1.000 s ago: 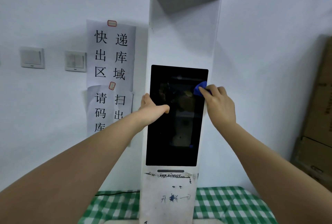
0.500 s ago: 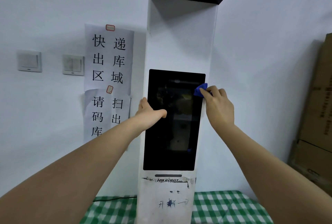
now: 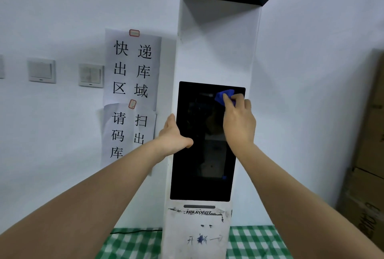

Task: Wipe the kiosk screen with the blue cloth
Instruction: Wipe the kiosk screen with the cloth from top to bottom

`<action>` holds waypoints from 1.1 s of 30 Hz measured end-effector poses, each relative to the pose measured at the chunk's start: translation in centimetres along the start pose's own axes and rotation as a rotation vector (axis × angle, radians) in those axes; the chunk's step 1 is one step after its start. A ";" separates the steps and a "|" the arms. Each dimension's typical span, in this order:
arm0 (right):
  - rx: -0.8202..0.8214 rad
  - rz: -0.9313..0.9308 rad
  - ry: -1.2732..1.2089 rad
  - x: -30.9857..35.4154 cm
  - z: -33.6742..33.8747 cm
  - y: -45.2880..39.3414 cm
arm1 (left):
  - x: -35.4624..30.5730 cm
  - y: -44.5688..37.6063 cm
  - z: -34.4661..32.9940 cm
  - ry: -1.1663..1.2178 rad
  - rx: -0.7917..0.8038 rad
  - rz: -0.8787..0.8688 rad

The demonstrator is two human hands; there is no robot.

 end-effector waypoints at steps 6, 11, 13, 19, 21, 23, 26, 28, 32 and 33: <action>0.110 0.371 0.016 5.9 -1.1 2.3 | 0.0 -0.1 -0.1 0.020 -0.049 -0.018; -0.001 0.152 -0.007 3.7 0.0 -0.7 | 0.1 0.0 0.2 0.063 -0.036 -0.037; -0.008 0.079 -0.051 4.6 0.0 -0.7 | 0.1 0.0 0.4 0.065 -0.035 -0.050; 0.154 0.511 0.033 8.0 -1.1 2.1 | 0.3 0.2 0.5 0.068 -0.032 -0.076; 0.113 0.420 0.064 7.0 -0.7 0.7 | 0.4 0.1 0.4 0.038 -0.029 -0.069; 0.091 0.269 0.034 6.8 -0.6 0.0 | 0.4 0.1 0.1 0.014 -0.019 -0.057; 0.158 0.366 0.046 8.7 -1.1 1.4 | 0.4 0.0 0.0 -0.002 -0.020 -0.054; 0.236 0.505 0.057 9.3 -1.5 2.6 | 0.6 0.0 0.1 -0.022 -0.028 -0.034; 0.163 0.414 0.055 8.1 -1.1 1.1 | 1.5 -0.2 0.6 -0.076 -0.058 0.049; 0.133 0.318 0.022 7.8 -1.0 0.8 | 1.6 -0.3 0.7 -0.078 -0.054 0.055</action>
Point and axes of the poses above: each hand's wrist, its own y-axis away from the middle knuckle, its own z-axis out of the back of the hand, x = y × z, the point moved 6 cm from there along -y, towards the middle knuckle, and after that the axes turned 1 degree about -z, right-handed, at the moved point
